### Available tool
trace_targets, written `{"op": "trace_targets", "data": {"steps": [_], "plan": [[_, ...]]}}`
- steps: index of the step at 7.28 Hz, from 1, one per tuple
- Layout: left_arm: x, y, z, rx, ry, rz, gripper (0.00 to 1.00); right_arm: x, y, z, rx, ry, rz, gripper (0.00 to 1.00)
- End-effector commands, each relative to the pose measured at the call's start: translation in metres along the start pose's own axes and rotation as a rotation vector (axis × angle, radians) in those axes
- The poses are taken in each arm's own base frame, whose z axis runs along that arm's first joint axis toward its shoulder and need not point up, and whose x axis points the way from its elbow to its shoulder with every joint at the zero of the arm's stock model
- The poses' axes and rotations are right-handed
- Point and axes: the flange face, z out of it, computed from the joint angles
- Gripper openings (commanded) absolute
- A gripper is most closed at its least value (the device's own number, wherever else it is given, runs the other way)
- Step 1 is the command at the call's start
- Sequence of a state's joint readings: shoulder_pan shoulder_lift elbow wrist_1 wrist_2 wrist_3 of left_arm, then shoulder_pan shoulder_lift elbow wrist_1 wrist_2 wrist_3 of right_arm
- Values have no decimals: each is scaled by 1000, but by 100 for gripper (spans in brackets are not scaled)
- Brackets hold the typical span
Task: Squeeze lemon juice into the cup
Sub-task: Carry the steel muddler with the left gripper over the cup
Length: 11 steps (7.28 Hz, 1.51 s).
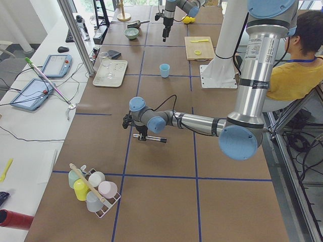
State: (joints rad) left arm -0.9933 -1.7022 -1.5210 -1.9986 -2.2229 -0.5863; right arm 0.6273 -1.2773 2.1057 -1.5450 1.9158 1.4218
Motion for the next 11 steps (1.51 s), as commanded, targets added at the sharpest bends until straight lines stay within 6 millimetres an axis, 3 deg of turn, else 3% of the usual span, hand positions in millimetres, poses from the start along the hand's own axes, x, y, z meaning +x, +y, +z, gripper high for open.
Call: {"op": "trace_targets", "data": {"steps": [1,3,4,5,6,7,8,9,10,11], "plan": [[50,8,-61,102,66,92,0,2,-5,-9,5,-10,8,100],[119,19,-129,210,147,211,0,25,-12,-11,5,12,26,100],[171,30,-151,264,188,290,0,28,-15,-12,7,14,33,100],[240,36,-155,382,158,378,0,30,-20,-15,17,13,40,100],[310,42,-142,425,174,452,0,38,-22,-13,19,26,48,100],[369,34,-174,533,222,497,0,42,-28,-16,29,27,54,100],[402,33,-193,616,246,527,0,48,-35,-19,40,33,49,100],[451,43,-203,726,257,537,0,53,-43,-24,48,33,57,100],[475,62,-199,876,287,519,0,63,-53,-30,45,34,53,100],[484,69,-187,1063,331,451,0,87,-64,-33,33,54,25,100]]}}
